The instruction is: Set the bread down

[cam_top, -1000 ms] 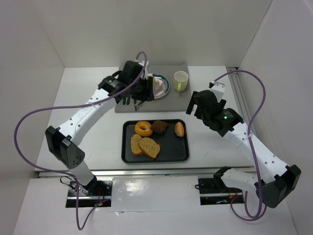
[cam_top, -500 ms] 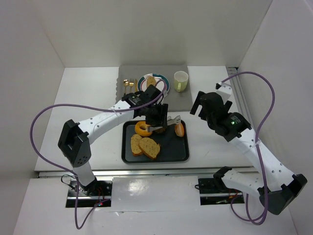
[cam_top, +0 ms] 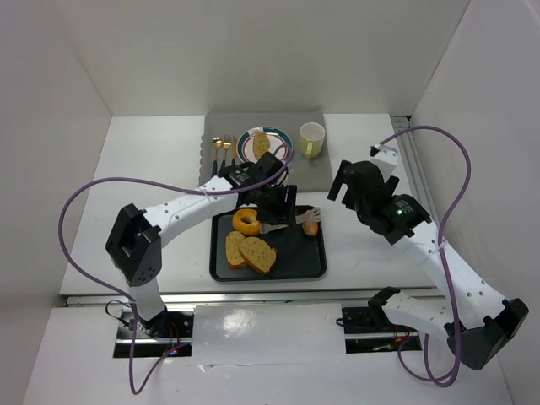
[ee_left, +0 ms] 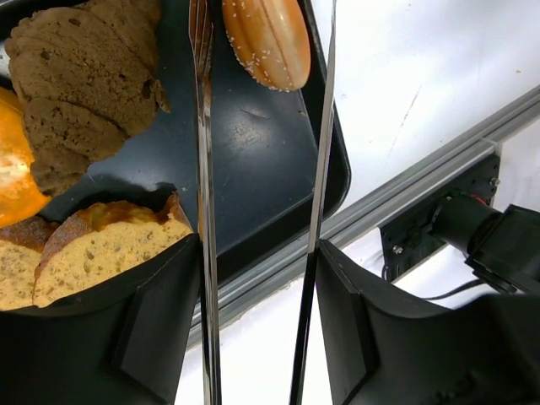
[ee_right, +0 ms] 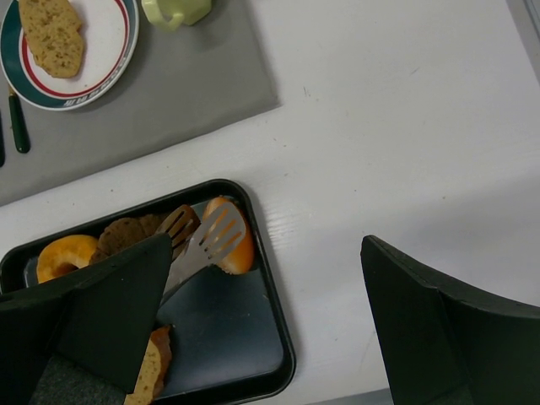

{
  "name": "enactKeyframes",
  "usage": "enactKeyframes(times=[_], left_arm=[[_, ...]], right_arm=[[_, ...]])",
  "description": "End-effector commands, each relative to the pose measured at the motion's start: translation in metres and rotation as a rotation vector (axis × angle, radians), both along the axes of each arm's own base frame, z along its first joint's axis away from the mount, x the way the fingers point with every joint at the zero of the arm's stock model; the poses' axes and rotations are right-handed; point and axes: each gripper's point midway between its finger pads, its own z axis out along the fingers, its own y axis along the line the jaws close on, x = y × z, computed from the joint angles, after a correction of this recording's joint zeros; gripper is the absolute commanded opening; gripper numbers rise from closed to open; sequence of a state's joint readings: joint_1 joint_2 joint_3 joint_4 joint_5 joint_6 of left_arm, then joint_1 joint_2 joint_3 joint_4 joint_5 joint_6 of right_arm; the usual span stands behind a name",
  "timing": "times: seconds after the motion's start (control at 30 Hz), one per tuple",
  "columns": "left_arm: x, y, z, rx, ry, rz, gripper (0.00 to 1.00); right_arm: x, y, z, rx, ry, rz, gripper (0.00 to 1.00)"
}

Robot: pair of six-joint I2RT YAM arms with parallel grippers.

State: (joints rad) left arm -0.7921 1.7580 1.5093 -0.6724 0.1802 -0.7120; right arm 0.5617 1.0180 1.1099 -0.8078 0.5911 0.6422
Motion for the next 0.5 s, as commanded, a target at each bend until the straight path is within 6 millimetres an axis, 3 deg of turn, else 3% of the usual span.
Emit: enactKeyframes(times=[0.0,0.13,0.3,0.47], left_arm=[[-0.002,-0.011,-0.007,-0.006,0.022,-0.014,0.67],[-0.001,-0.012,-0.007,-0.001,0.026,-0.014,0.57],[0.004,-0.012,0.011,-0.003,-0.013,-0.017,0.43],[0.014,0.0,0.058,-0.015,-0.121,-0.004,0.3]], right_arm=[[-0.001,-0.006,-0.002,-0.006,0.0,-0.028,1.0],[0.0,-0.004,-0.001,0.004,-0.004,-0.021,1.0],[0.002,-0.003,-0.006,-0.001,0.003,-0.021,1.0],[0.002,-0.003,-0.006,-0.008,0.005,-0.016,1.0]])
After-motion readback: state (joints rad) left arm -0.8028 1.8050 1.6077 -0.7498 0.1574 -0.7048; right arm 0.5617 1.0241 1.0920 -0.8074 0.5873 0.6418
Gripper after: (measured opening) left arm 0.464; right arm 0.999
